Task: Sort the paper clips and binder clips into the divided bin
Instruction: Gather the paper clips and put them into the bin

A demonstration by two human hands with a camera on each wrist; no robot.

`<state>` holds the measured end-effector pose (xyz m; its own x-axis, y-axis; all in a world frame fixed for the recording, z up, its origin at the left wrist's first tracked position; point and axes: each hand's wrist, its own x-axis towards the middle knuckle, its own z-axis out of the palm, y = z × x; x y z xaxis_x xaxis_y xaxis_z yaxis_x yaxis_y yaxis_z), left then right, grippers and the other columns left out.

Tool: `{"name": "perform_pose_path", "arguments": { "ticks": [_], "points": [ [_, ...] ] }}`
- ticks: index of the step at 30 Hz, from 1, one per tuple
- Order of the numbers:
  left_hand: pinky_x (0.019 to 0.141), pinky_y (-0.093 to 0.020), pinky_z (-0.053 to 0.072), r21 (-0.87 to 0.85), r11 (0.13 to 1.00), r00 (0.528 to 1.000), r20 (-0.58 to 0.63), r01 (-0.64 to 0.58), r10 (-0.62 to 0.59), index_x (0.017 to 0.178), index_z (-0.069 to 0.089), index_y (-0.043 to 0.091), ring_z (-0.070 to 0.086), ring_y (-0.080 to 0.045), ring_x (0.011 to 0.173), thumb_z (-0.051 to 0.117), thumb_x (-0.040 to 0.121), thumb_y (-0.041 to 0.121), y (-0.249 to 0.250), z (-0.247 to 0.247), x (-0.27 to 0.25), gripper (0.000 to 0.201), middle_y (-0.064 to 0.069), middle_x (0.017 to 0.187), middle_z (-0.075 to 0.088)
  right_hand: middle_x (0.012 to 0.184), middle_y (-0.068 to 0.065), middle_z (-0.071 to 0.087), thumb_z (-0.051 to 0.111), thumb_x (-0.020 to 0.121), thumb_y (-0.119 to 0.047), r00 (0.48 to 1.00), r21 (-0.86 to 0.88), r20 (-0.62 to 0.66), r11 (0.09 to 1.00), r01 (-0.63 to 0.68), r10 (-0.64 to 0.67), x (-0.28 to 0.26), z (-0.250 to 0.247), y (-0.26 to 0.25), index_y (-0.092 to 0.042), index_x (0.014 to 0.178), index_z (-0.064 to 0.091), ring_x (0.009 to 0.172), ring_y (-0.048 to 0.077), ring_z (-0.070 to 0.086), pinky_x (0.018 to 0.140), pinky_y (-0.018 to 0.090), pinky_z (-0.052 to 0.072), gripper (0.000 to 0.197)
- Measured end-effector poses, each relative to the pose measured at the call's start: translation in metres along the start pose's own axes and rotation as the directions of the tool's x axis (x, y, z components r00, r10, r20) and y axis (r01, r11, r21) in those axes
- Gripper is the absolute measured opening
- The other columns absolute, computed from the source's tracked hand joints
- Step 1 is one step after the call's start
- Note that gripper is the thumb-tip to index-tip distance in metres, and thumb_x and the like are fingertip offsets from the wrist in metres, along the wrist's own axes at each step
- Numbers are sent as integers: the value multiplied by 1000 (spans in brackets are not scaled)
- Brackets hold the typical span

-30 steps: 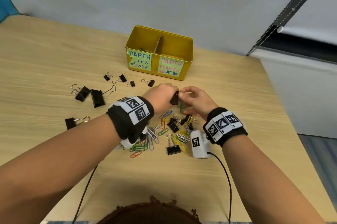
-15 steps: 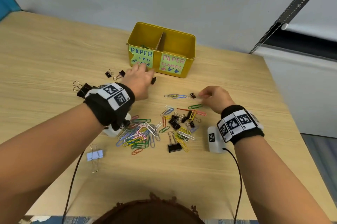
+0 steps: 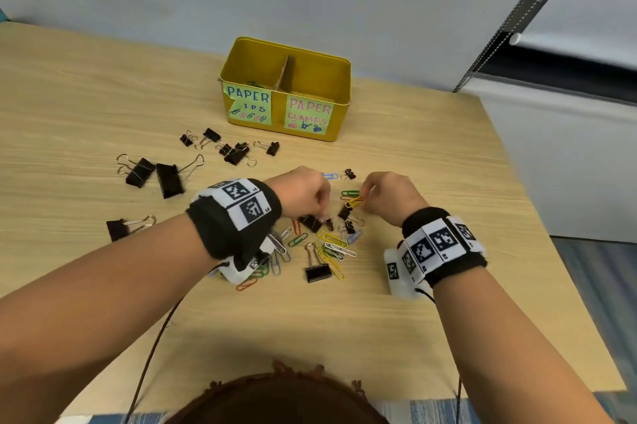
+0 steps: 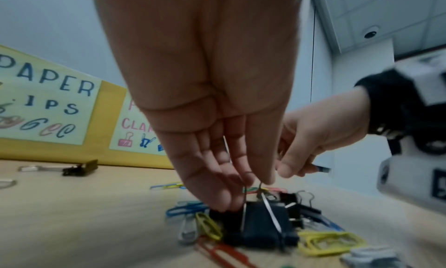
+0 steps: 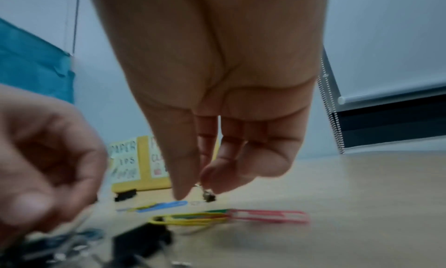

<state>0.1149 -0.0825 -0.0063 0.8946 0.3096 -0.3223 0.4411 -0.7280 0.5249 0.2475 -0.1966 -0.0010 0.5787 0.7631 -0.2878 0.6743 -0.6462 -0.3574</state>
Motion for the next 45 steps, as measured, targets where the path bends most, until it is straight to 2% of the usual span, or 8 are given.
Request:
{"name": "perform_pose_path", "arguments": {
  "ticks": [7,13,18,23,29,33,40,45],
  "points": [
    [70,-23,37,-40,999,986,-168,6,-12,89,68,6,54,-13,70,57,88,11,3,3,0,12,-2,82,57,116,9,68,47,87,-1,999,-36,-1,999,35,-35,0,14,-15,-12,109,70,109,25,61,91,24,45,33],
    [75,-24,41,-104,992,966,-241,75,-98,88,69,6,53,-14,81,61,87,20,8,-3,7,17,-1,84,58,77,-1,59,71,78,-22,981,59,174,996,74,-83,-18,13,-6,-11,93,71,77,14,54,71,21,42,19],
    [65,-25,51,-317,947,991,-103,43,-80,105,67,8,57,-13,65,58,89,12,25,0,8,19,-2,76,63,98,18,71,53,85,-8,997,-71,-32,995,-67,65,-9,11,15,-5,91,73,94,31,65,79,29,50,21],
    [93,-30,47,-48,996,973,-215,77,-86,112,66,12,59,-22,108,46,89,-2,-5,-8,5,33,-9,119,64,100,14,71,56,89,-17,987,-37,-157,999,-29,23,-11,1,18,-8,97,70,92,28,63,78,28,48,19],
    [79,-27,45,90,991,990,-114,99,-89,101,69,13,58,-20,93,65,82,11,-9,-6,3,19,-4,99,61,91,1,56,70,79,-24,960,-100,187,968,229,-208,-15,33,-26,-15,105,69,89,18,55,77,21,40,28],
    [79,-29,48,55,992,979,-176,110,-99,85,68,14,63,-25,95,59,85,9,-1,2,10,10,-5,94,64,104,14,70,54,86,-14,996,-130,23,988,83,-81,-6,27,-11,-13,98,71,100,29,63,84,29,48,21],
    [98,-30,41,-27,998,985,-167,-52,47,126,59,12,54,-25,116,54,87,5,21,8,20,39,-11,125,60,111,14,62,58,86,-18,987,-152,-148,985,-81,59,-21,-1,17,-14,108,66,104,31,58,87,33,48,24],
    [97,-35,44,191,981,999,21,38,-43,119,55,16,49,-25,116,60,86,15,-3,8,11,34,-7,123,48,101,13,66,57,86,-20,971,-119,225,992,-51,77,-48,22,1,-6,98,64,95,28,63,74,29,50,20]
  ]
}}
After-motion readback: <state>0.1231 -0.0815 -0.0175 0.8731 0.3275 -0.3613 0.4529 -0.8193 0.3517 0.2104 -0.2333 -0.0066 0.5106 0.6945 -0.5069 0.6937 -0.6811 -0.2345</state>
